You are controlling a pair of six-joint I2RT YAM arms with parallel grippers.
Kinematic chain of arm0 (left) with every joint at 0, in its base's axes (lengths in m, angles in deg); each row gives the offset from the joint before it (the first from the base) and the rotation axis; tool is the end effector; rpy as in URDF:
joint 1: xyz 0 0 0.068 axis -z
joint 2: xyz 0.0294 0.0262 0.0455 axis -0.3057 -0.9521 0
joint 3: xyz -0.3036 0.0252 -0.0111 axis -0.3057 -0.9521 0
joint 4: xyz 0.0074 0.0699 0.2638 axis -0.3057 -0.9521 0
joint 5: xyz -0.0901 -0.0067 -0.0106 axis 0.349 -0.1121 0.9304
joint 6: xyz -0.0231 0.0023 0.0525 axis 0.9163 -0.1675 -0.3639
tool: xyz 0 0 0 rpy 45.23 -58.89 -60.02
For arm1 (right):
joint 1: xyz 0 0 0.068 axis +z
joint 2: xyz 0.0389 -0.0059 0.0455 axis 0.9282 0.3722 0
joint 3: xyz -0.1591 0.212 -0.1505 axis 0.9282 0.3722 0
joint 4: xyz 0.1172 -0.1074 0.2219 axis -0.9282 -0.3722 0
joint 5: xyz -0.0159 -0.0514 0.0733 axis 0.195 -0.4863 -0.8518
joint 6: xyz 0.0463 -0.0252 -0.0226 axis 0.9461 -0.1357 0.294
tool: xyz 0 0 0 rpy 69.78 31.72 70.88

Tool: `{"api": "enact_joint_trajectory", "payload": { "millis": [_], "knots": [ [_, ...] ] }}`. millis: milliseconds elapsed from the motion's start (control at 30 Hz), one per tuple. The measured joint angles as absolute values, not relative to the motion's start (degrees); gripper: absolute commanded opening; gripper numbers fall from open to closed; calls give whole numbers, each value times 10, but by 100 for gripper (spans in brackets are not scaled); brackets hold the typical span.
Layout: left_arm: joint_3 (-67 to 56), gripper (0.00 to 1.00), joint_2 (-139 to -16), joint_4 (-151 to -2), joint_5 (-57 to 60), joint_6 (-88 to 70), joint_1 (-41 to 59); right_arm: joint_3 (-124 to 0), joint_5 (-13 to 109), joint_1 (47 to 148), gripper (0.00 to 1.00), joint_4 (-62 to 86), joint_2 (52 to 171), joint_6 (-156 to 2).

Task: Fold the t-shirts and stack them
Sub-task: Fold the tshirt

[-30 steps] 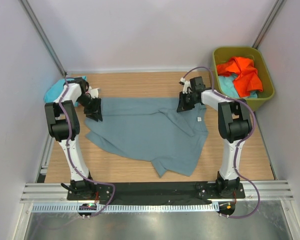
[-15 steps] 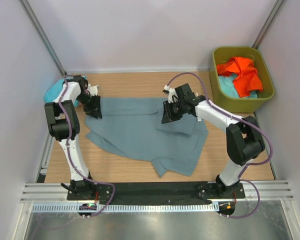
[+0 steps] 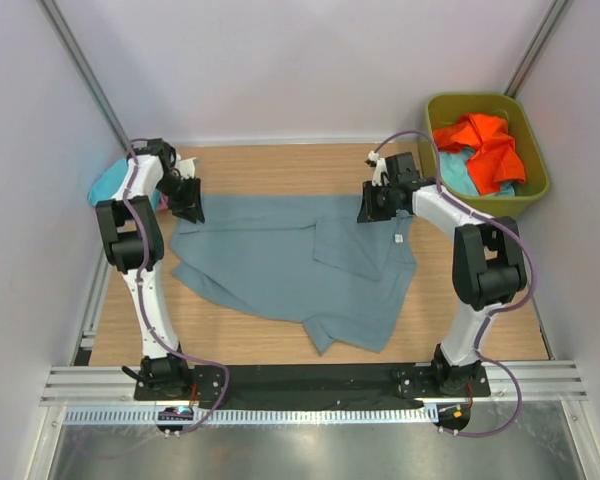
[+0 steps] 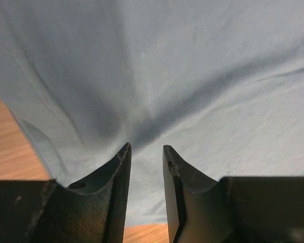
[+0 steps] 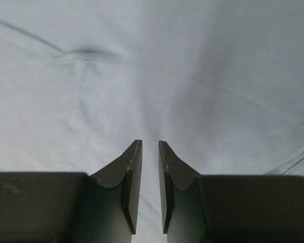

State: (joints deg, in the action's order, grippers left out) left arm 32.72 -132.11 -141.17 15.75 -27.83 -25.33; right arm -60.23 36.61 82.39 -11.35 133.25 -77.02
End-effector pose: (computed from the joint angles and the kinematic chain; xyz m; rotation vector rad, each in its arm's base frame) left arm 0.4866 0.0485 0.2017 0.0360 2.9038 -0.5512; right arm 0.3919 0.1133 0.2414 -0.3098 2.4891 0.5701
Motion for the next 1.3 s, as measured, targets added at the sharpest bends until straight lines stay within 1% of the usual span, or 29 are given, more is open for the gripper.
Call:
{"api": "enact_joint_trajectory", "payload": {
  "millis": [200,433,600,767,867,967,1033,1100,1167,1233,1300],
  "knots": [
    [360,33,-1359,-1411,135,-274,-253,-650,391,789,28,-114,1427,-790],
    [380,35,-1379,-1417,115,-268,-248,-722,430,773,29,-115,1491,-804],
    [435,37,-1409,-1439,105,-268,-234,-783,445,764,28,-118,1544,-813],
    [496,38,-1440,-1441,77,-268,-211,-875,462,752,28,-120,1604,-820],
    [523,39,-1453,-1438,54,-268,-197,-934,475,745,28,-117,1642,-823],
    [541,43,-1462,-1434,36,-266,-186,-996,490,740,28,-111,1682,-832],
    [555,43,-1468,-1433,33,-266,-182,-1034,499,739,28,-108,1706,-839],
    [568,41,-1475,-1430,33,-268,-181,-1073,506,739,28,-104,1732,-847],
    [572,40,-1475,-1425,25,-271,-177,-1115,511,739,29,-99,1759,-857],
    [564,41,-1466,-1422,15,-274,-174,-1137,518,739,31,-94,1772,-865],
    [532,45,-1436,-1417,7,-274,-169,-1150,524,740,34,-94,1776,-871]
  ]
}}
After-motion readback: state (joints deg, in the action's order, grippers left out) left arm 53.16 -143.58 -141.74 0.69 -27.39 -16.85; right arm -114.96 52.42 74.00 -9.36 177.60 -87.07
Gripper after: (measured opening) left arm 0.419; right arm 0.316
